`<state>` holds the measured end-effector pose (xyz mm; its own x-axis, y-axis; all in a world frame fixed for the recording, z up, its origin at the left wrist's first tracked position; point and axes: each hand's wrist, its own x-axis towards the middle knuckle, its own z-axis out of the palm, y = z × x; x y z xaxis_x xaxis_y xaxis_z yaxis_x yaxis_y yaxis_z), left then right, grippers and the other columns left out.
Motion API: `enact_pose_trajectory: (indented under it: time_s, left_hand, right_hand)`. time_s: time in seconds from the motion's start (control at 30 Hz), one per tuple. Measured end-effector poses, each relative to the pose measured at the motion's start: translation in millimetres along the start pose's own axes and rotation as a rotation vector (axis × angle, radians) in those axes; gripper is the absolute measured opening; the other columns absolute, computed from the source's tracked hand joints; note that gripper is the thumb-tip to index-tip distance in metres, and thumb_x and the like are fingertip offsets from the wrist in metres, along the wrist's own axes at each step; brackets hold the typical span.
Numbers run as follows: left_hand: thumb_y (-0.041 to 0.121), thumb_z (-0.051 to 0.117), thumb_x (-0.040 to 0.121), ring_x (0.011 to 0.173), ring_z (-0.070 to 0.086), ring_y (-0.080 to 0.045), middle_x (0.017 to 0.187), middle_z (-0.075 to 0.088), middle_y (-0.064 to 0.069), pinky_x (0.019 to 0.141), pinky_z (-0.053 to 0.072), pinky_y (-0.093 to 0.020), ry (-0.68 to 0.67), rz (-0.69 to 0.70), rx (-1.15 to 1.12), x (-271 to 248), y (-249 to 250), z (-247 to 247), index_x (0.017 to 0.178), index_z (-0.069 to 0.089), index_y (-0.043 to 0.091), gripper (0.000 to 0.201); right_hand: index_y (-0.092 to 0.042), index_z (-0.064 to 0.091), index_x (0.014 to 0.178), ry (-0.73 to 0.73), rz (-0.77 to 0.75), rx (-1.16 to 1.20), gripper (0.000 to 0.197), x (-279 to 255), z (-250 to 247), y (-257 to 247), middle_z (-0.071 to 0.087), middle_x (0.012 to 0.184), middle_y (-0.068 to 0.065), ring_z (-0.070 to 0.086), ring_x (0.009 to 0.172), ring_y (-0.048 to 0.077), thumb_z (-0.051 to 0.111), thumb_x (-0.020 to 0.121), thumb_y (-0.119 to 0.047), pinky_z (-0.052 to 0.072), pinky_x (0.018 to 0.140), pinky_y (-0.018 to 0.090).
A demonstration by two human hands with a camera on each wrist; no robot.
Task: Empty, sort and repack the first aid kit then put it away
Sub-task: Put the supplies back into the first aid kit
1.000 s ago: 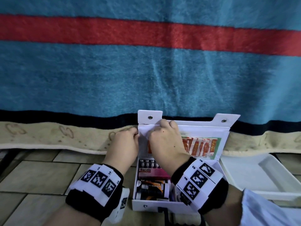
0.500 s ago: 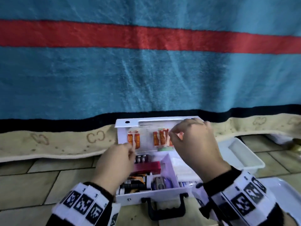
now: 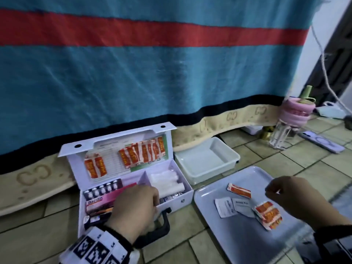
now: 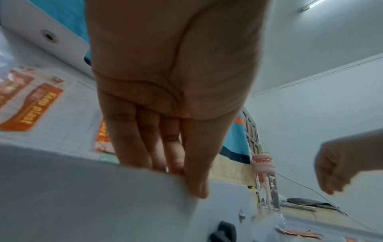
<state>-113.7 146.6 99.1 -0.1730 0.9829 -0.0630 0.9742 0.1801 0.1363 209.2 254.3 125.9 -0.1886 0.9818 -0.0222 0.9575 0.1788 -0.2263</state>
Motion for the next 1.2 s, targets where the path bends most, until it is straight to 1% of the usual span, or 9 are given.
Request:
enact_pose_trajectory:
  time_s: [0.07,0.2,0.33,0.43,0.53,0.6,0.77,1.03,1.2]
  left_hand:
    - [0.027,0.066,0.077,0.088,0.062,-0.013,0.087,0.068,0.008,0.072,0.051,-0.026,-0.023,-0.012,0.030,1.7,2.2,-2.3,0.080,0.060,0.030,0.007]
    - [0.017,0.061,0.076,0.086,0.063,-0.017,0.086,0.070,0.005,0.074,0.053,-0.030,-0.074,-0.032,0.096,4.6,8.1,-2.6,0.081,0.062,0.024,0.008]
    - [0.016,0.060,0.078,0.089,0.064,-0.017,0.091,0.071,0.004,0.075,0.052,-0.028,-0.091,-0.043,0.133,5.9,11.4,-4.6,0.083,0.062,0.024,0.010]
    - [0.019,0.061,0.078,0.091,0.064,-0.017,0.098,0.070,0.003,0.076,0.052,-0.028,-0.092,-0.047,0.153,4.3,14.8,-6.3,0.088,0.062,0.024,0.011]
    - [0.015,0.059,0.078,0.090,0.064,-0.018,0.093,0.070,0.004,0.076,0.054,-0.030,-0.100,-0.067,0.196,1.6,18.9,-6.9,0.097,0.063,0.019,0.020]
    - [0.012,0.058,0.079,0.093,0.064,-0.019,0.096,0.068,0.004,0.077,0.054,-0.030,-0.103,-0.075,0.205,-0.9,22.1,-8.3,0.094,0.065,0.020,0.018]
    - [0.013,0.061,0.079,0.095,0.063,-0.017,0.097,0.069,0.005,0.081,0.054,-0.033,-0.100,-0.081,0.172,-3.5,23.1,-11.2,0.092,0.064,0.022,0.017]
    - [0.021,0.062,0.083,0.097,0.062,-0.018,0.099,0.067,0.005,0.080,0.052,-0.031,-0.049,-0.073,0.147,-5.9,21.7,-11.6,0.097,0.064,0.023,0.014]
    - [0.019,0.061,0.083,0.097,0.062,-0.018,0.100,0.068,0.005,0.081,0.052,-0.032,-0.040,-0.079,0.108,-6.0,19.6,-11.3,0.097,0.065,0.024,0.015]
  right_hand:
    - [-0.034,0.067,0.088,-0.118,0.036,-0.025,0.012,-7.0,4.5,25.4,0.064,0.084,-0.011,0.051,0.071,0.003,0.073,0.079,-0.029,0.036,0.067,0.016]
    - [-0.045,0.054,0.089,-0.332,0.023,-0.015,0.020,-23.4,17.9,39.1,0.065,0.105,-0.010,0.059,0.089,0.008,0.060,0.087,-0.026,0.043,0.075,0.018]
    - [-0.032,0.048,0.128,-0.244,0.058,-0.051,0.045,-18.1,33.6,34.6,0.065,0.117,-0.004,0.060,0.106,0.015,0.059,0.085,-0.029,0.042,0.084,0.025]
    - [-0.036,0.036,0.138,-0.206,0.061,-0.197,0.054,-10.4,44.9,34.1,0.056,0.125,-0.003,0.057,0.112,0.017,0.052,0.087,-0.029,0.046,0.088,0.029]
    - [-0.043,0.035,0.137,-0.146,-0.090,-0.291,0.060,-4.3,48.4,25.4,0.045,0.132,-0.010,0.047,0.120,0.015,0.048,0.085,-0.016,0.043,0.094,0.029]
    - [-0.045,0.040,0.132,-0.168,-0.177,-0.320,0.059,-0.2,48.9,22.1,0.046,0.131,-0.017,0.044,0.120,0.012,0.050,0.084,-0.013,0.039,0.095,0.028]
    - [-0.039,0.050,0.118,-0.131,-0.211,-0.424,0.038,2.1,47.6,15.3,0.050,0.119,-0.013,0.044,0.115,0.013,0.043,0.088,-0.017,0.037,0.090,0.027]
    - [-0.040,0.051,0.115,-0.125,-0.269,-0.402,0.036,14.4,43.2,11.6,0.057,0.115,-0.016,0.047,0.115,0.007,0.037,0.089,-0.017,0.034,0.094,0.025]
    - [-0.041,0.052,0.089,-0.106,-0.295,-0.377,0.017,19.6,43.5,15.9,0.057,0.094,-0.017,0.052,0.102,0.006,0.039,0.095,-0.032,0.035,0.083,0.024]
